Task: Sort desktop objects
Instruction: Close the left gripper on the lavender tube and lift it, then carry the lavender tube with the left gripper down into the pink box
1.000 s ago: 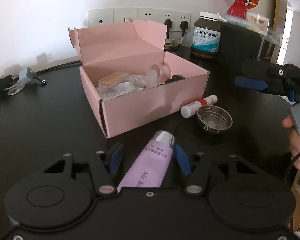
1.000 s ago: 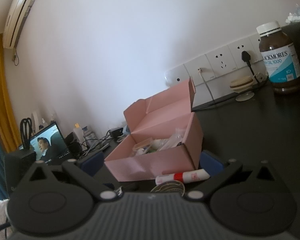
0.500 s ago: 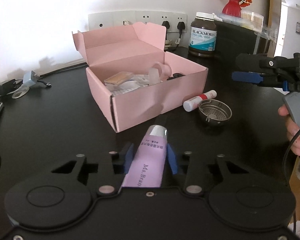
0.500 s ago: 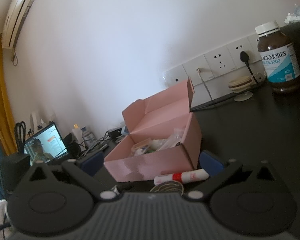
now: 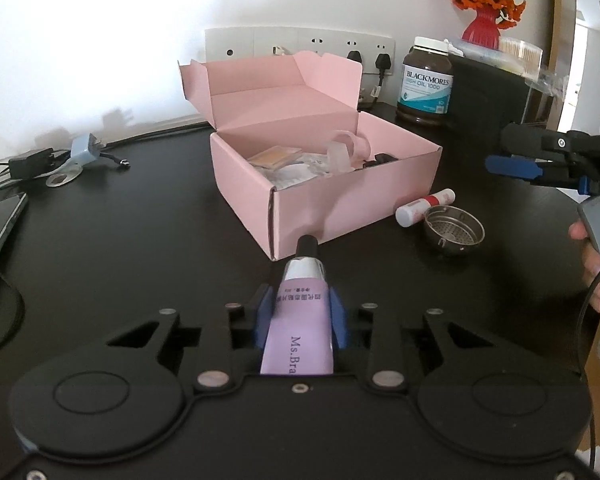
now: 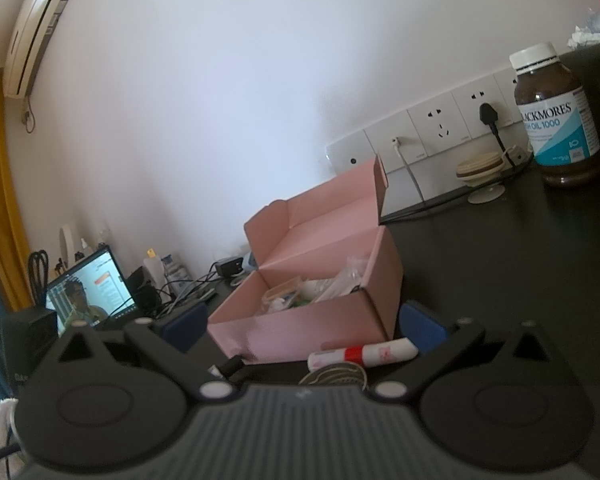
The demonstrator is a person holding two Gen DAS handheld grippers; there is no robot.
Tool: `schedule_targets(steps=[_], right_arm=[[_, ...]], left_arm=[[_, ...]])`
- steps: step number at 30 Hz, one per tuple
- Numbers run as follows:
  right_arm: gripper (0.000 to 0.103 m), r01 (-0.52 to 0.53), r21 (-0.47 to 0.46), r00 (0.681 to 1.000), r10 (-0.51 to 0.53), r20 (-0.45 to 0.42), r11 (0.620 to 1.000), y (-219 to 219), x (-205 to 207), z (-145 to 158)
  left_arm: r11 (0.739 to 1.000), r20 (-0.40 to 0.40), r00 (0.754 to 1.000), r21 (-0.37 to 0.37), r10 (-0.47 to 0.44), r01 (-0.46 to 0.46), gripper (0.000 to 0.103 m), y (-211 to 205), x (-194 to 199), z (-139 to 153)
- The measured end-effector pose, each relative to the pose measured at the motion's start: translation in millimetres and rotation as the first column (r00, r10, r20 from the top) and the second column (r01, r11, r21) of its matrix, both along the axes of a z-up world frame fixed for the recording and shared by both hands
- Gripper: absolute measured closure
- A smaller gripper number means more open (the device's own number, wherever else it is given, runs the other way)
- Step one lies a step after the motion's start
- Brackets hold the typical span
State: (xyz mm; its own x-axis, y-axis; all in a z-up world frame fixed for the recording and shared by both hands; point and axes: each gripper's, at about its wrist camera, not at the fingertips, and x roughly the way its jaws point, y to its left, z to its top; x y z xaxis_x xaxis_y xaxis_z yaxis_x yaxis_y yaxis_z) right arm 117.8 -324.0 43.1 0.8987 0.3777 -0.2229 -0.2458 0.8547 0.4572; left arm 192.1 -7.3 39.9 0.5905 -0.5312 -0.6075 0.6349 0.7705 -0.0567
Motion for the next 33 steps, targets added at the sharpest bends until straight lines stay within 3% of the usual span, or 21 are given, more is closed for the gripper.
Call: schedule_targets(steps=[15,27,33], right_arm=[[0.001,0.000,0.001,1.000,0.000,-0.003,1.000,-0.8,0.3,0.4],[0.001,0.013,0.010,1.000,-0.013,-0.010,1.000,-2.0,1.1,-0.3],[0.001,0.006,0.010,1.000,-0.006,-0.006,1.000,-1.7,0.9,-0.1]], left_arm=[[1.000,0.004,1.000,0.000,-0.013,0.013,0.072,1.6,-4.0,0.9],[0.997,0.080,0.997,-0.078,0.021,-0.015,0.072,6.7,-4.2,35.1],[0.986,0.109,0.992,-0.159,0.070,-0.052,0.072,11.2,-1.2,52.1]])
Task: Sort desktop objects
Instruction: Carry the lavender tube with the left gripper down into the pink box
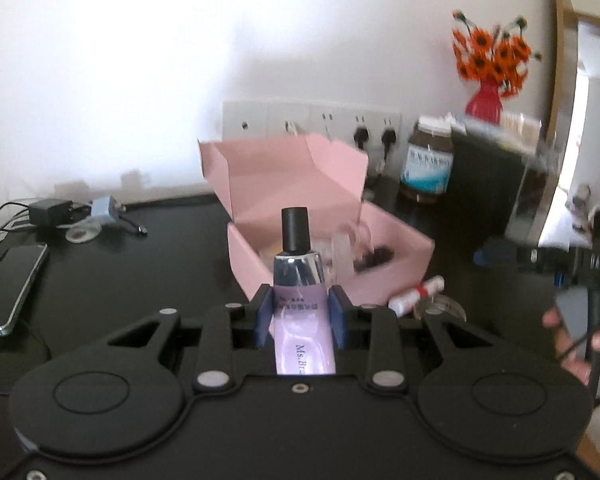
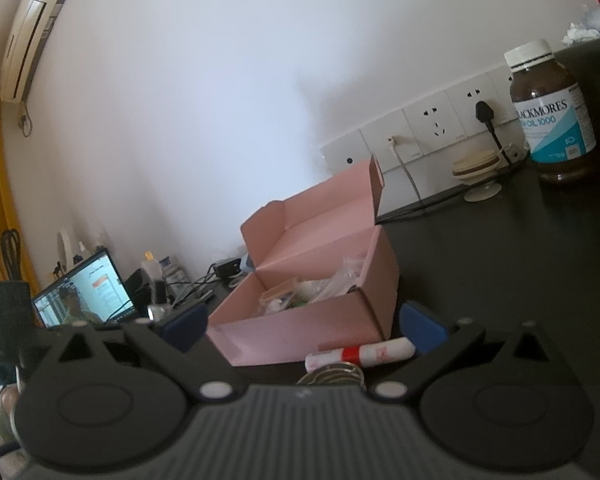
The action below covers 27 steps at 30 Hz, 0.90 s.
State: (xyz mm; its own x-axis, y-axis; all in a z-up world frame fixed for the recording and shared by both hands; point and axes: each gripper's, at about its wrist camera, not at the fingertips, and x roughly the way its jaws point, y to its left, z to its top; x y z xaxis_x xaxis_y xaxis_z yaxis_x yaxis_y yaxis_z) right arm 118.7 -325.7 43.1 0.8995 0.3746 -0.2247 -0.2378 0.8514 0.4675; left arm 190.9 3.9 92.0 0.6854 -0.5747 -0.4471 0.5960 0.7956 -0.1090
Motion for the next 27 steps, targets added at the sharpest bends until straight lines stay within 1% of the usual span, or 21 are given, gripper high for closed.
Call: schedule_targets(steps=[2,8,14,16,21,27], right_arm=[[0.001,-0.003,0.001,1.000,0.003,0.000,1.000,0.0,0.3,-0.1],[0.001,-0.005,0.002,1.000,0.005,0.000,1.000,-0.4,0.7,-0.2],[0.001,-0.007,0.005,1.000,0.007,0.001,1.000,-1.0,0.7,-0.2],[0.001,-0.008,0.005,1.000,0.008,0.001,1.000,-1.1,0.7,-0.3],[0.001,-0.011,0.006,1.000,0.011,0.001,1.000,-0.8,0.6,-0.2],[0.001,-0.013,0.008,1.000,0.013,0.000,1.000,-1.0,1.0,-0.2]], left_arm=[[1.000,0.010,1.000,-0.020,0.016,-0.016,0.072,0.6,1.0,4.4],[0.997,0.031,0.998,-0.050,0.063,-0.061,0.072,-3.0,12.3,14.8],[0.996,0.111,0.990,-0.041,0.082,-0.078,0.072,-18.7,21.4,31.7],[0.997,0.141,0.987,-0.027,0.075,-0.072,0.072,-26.6,22.5,36.5],[0.999,0.212,0.977,0.045,0.010,-0.020,0.072,-51.9,23.8,46.3],[0.992,0.222,0.972,0.119,-0.073,0.047,0.072,-77.6,34.4,51.3]])
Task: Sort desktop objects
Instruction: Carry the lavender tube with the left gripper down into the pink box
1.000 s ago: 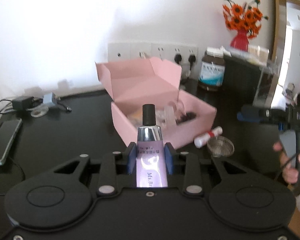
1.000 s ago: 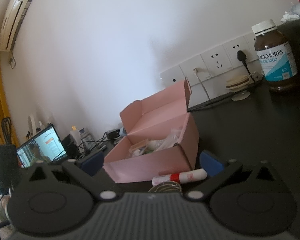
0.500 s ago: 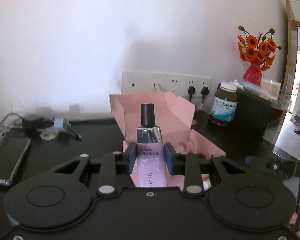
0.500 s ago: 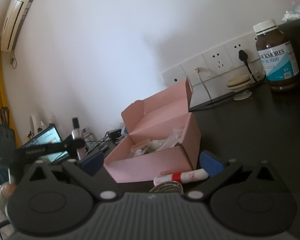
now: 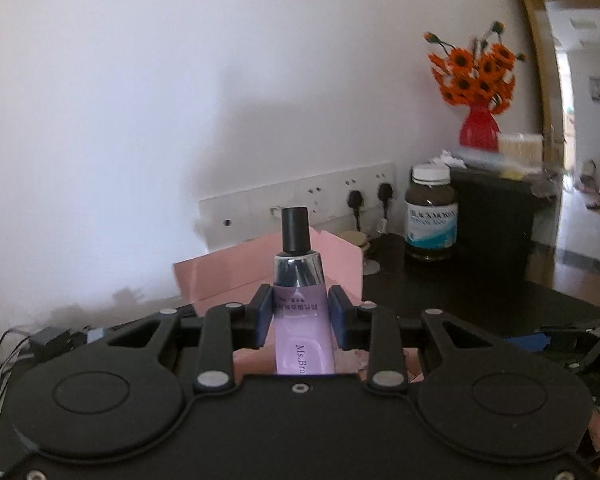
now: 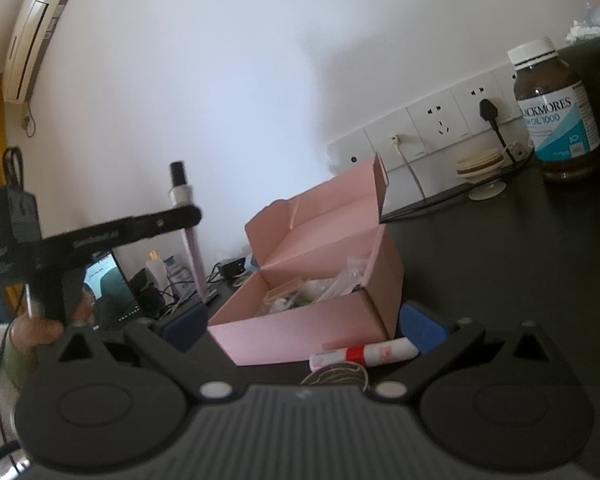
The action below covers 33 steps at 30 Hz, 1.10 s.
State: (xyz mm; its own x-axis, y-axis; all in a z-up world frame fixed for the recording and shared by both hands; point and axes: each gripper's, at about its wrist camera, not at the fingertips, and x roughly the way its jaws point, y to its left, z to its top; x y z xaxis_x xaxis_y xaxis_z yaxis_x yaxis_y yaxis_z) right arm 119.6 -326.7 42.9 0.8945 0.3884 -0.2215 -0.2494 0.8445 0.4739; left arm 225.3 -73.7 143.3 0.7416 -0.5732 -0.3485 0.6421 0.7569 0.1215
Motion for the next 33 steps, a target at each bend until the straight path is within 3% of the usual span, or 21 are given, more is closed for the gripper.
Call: schedule_targets(steps=[11,24,33], right_arm=[[0.001,-0.008,-0.005,1.000,0.008,0.009,1.000,0.8,-0.9,0.0],[0.001,-0.028,-0.017,0.999,0.028,0.027,0.999,3.4,-3.6,1.3],[0.001,-0.036,-0.021,0.999,0.037,0.035,0.999,3.2,-4.0,1.7]], left_arm=[[0.988,-0.021,0.997,0.137,-0.072,0.074,0.072,-40.1,18.4,-24.5],[0.973,-0.040,0.999,0.226,-0.037,0.045,0.072,-22.4,24.4,-34.7],[0.961,-0.067,0.995,0.263,-0.074,0.089,0.072,-28.9,18.8,-49.6]])
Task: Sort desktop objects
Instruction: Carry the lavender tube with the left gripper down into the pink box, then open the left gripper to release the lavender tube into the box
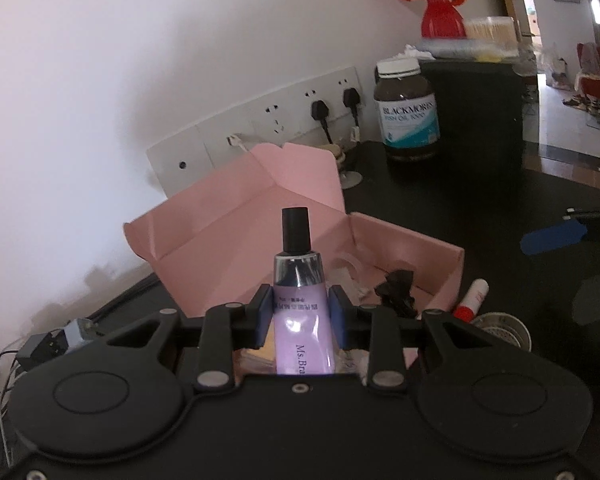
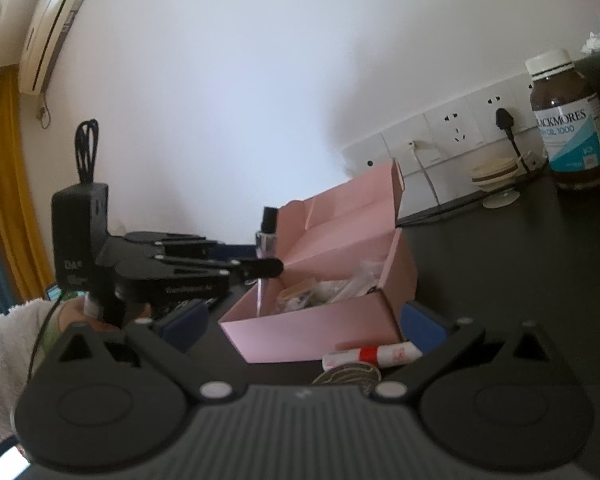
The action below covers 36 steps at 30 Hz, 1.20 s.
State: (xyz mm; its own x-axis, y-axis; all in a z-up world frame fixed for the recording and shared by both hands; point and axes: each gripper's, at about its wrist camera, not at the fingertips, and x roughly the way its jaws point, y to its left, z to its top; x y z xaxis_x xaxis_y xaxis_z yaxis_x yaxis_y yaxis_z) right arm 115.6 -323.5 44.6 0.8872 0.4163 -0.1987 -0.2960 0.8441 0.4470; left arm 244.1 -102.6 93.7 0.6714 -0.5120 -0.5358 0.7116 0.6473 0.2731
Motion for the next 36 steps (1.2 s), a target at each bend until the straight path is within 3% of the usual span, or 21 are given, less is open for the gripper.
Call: schedule_targets(steps=[7,28,36], right_arm=[[0.001,-0.004,-0.001,1.000,0.004,0.000,1.000,0.3,0.6,-0.1],[0.001,-0.003,0.004,1.000,0.003,-0.009,1.000,-0.2,1.0,-0.5],[0.001,-0.001,0.005,1.000,0.001,-0.009,1.000,0.0,0.8,-0.6]], left_arm=[[1.000,-0.029,1.000,0.023,-0.001,0.002,0.072,5.4,-1.5,-9.8],[1.000,-0.088,0.996,-0.003,-0.012,0.012,0.071,-2.7,2.2,-25.4],[0.997,-0.231,0.973,-0.081,-0.010,-0.009,0.066,4.2,20.3,-21.7]])
